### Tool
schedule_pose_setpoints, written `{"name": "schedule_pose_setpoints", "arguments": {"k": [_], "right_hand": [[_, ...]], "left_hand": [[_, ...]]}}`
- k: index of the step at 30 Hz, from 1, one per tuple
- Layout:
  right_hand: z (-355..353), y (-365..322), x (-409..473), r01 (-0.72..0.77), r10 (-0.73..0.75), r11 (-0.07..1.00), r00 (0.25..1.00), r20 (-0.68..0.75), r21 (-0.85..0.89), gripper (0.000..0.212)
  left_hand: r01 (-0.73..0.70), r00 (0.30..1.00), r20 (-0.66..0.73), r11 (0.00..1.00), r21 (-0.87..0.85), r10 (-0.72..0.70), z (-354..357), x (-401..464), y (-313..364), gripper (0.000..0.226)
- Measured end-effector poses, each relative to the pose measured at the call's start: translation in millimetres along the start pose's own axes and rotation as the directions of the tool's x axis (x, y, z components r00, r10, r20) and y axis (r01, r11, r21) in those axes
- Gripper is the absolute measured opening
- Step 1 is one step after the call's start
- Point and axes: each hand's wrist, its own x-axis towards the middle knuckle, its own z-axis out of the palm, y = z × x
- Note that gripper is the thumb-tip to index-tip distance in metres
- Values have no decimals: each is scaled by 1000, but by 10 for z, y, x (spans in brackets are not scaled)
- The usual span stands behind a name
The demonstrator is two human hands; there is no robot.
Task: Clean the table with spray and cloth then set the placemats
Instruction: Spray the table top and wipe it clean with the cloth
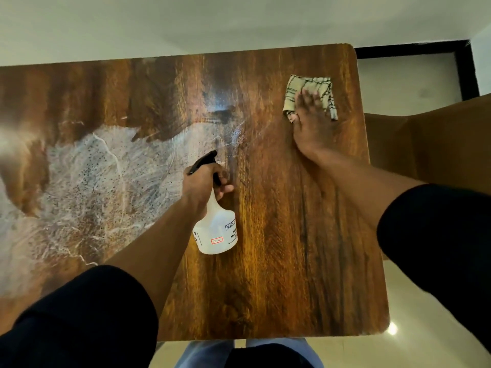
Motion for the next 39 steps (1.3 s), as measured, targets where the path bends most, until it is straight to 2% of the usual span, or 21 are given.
{"name": "schedule_pose_setpoints", "arguments": {"k": [3, 5, 8, 11, 13, 14, 16, 19, 22, 26, 29, 31, 34, 36, 38, 39], "right_hand": [[116, -272, -16, -77, 77, 997, 996, -36, -11, 64], [262, -613, -101, -33, 33, 999, 999, -18, -14, 66], [532, -1230, -317, 190, -189, 981, 981, 39, -28, 63], [720, -1677, -579, 484, -468, 875, 862, 196, -35, 68], [714, -1704, -609, 578, -556, 815, 797, 238, -31, 70], [699, -1664, -562, 587, -564, 808, 793, 232, -43, 68], [569, -1535, -416, 505, -488, 862, 854, 180, -55, 66], [274, -1176, -105, 200, -197, 979, 978, 69, -41, 67], [99, -978, 91, 37, -34, 998, 997, 72, -43, 65], [208, -1372, 8, -52, 53, 998, 996, 71, -20, 63], [472, -1753, -153, 49, -48, 999, 998, 42, -24, 70], [670, -2009, -303, 194, -191, 980, 980, 57, -46, 72], [890, -2242, -561, 425, -413, 902, 900, 136, -73, 66], [891, -2156, -592, 562, -539, 824, 816, 210, -71, 62], [778, -1971, -496, 621, -586, 780, 767, 260, -75, 62], [695, -1880, -447, 583, -548, 807, 798, 250, -90, 64]], "left_hand": [[-10, 1000, -6, 1000, -5, 10, -122, 0, -10, 14], [-11, 1000, -17, 1000, -12, 11, -205, 0, -5, 14], [-5, 999, -34, 1000, -17, 5, -332, 21, -10, 17], [-8, 999, -48, 1000, -25, 7, -474, 39, -36, 12], [-13, 999, -44, 1000, -23, 12, -567, 53, -51, 9], [-5, 999, -44, 1000, -29, 4, -624, 53, -55, 9], [7, 999, -41, 999, -31, -8, -739, 65, -65, 10], [15, 999, -31, 1000, -10, -15, -863, 94, -86, 11], [23, 1000, -19, 1000, -6, -23, -966, 158, -114, 10], [-7, 1000, -8, 1000, -11, 7, -1088, 228, -101, 11], [12, 1000, 4, 1000, -21, -12, -1157, 280, -99, 7], [22, 1000, 22, 999, -38, -21, -1198, 296, -96, 9], [8, 1000, 15, 999, -36, -8, -1243, 292, -83, 9], [10, 1000, 18, 999, -40, -9, -1271, 266, -77, 10], [18, 999, 27, 999, -48, -17, -1302, 264, -89, 10], [23, 999, 34, 998, -51, -21, -1323, 259, -96, 11]]}}
